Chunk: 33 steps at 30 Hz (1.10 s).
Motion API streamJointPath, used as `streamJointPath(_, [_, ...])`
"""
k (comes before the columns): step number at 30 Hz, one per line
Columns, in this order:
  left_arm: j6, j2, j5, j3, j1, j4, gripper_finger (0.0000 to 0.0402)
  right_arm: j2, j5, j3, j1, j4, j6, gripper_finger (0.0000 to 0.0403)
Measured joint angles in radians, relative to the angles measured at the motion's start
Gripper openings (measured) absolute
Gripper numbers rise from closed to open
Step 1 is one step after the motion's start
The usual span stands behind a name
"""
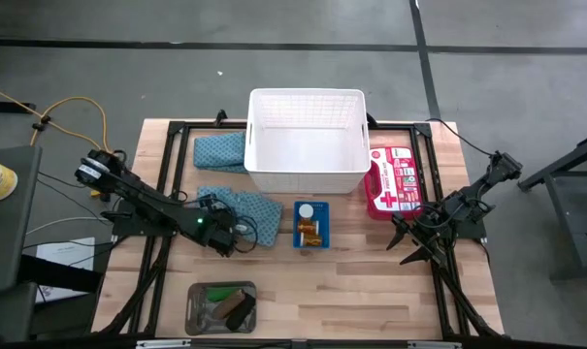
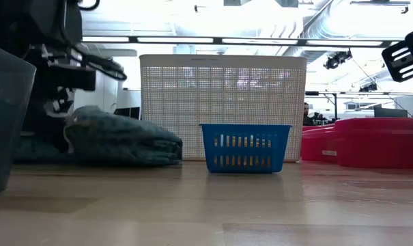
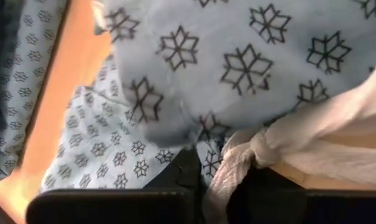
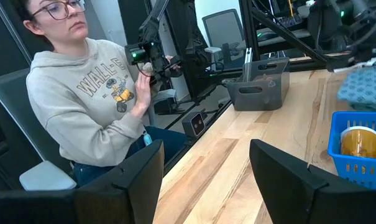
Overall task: Pick & place medical supplies in basket/bin
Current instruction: Put the bottom blue patient gown into the laundry organizer
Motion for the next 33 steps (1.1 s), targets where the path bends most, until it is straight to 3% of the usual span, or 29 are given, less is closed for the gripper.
streamJointPath(7, [0.01,-0.208,-0.006,0.001,0.0,-0.058,0.0031,0.0,0.0,0.0,0.0,0.0,0.0,0.0226])
streamJointPath(20, [0.176,-0.587,-0.015,0.002,0.0,-0.037,0.0031,0.0,0.0,0.0,0.0,0.0,0.0,0.0226])
streamJointPath(26, [0.245,-0.66,0.0,0.003,-0.032,0.008,0.0031,0.0,0.0,0.0,0.0,0.0,0.0,0.0226])
streamJointPath(33, [0.331,-0.655,-0.004,0.003,-0.097,0.166,0.0031,0.0,0.0,0.0,0.0,0.0,0.0,0.0226])
